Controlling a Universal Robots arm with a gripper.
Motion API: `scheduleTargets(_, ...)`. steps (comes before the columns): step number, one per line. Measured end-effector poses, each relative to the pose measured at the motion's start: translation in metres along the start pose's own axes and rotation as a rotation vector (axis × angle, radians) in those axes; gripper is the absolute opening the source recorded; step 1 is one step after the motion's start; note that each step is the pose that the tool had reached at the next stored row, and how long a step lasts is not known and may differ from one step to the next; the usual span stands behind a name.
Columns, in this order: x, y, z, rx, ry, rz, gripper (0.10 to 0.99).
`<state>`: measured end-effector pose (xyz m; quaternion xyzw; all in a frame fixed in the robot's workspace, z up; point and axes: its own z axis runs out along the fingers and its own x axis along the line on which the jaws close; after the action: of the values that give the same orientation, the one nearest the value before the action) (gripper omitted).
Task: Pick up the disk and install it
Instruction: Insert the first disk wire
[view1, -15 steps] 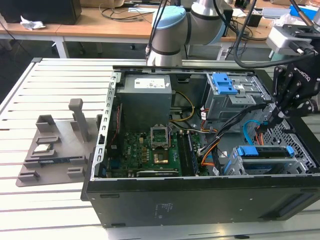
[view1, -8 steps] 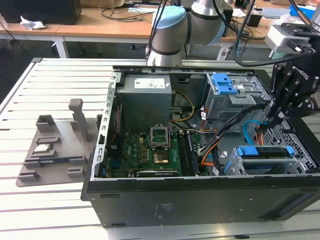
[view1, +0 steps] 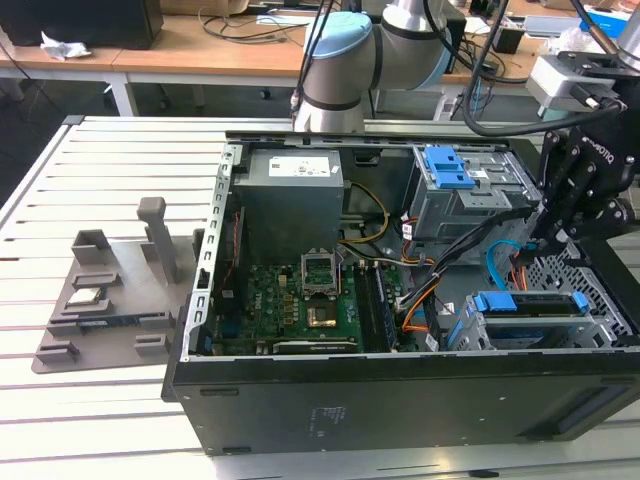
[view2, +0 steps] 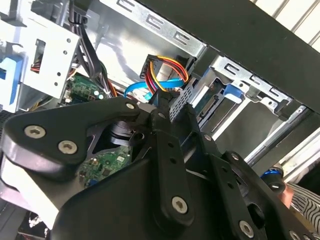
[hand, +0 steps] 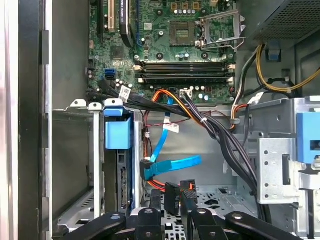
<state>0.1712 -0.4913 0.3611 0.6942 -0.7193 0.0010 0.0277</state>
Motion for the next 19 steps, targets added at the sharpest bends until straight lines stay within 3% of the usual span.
scheduleTargets(3, -0.0001, 0.0008, 0.0036, 0.000, 0.0106, 0.000, 0.302)
scheduleTargets(14, -0.0005, 0.0008, 0.0047, 0.000, 0.0122, 0.001, 0.286)
scheduleTargets(16, -0.0006, 0.0008, 0.0047, 0.000, 0.0122, 0.000, 0.165)
scheduleTargets(19, -0.0005, 0.0008, 0.0047, 0.000, 0.0123, 0.001, 0.165)
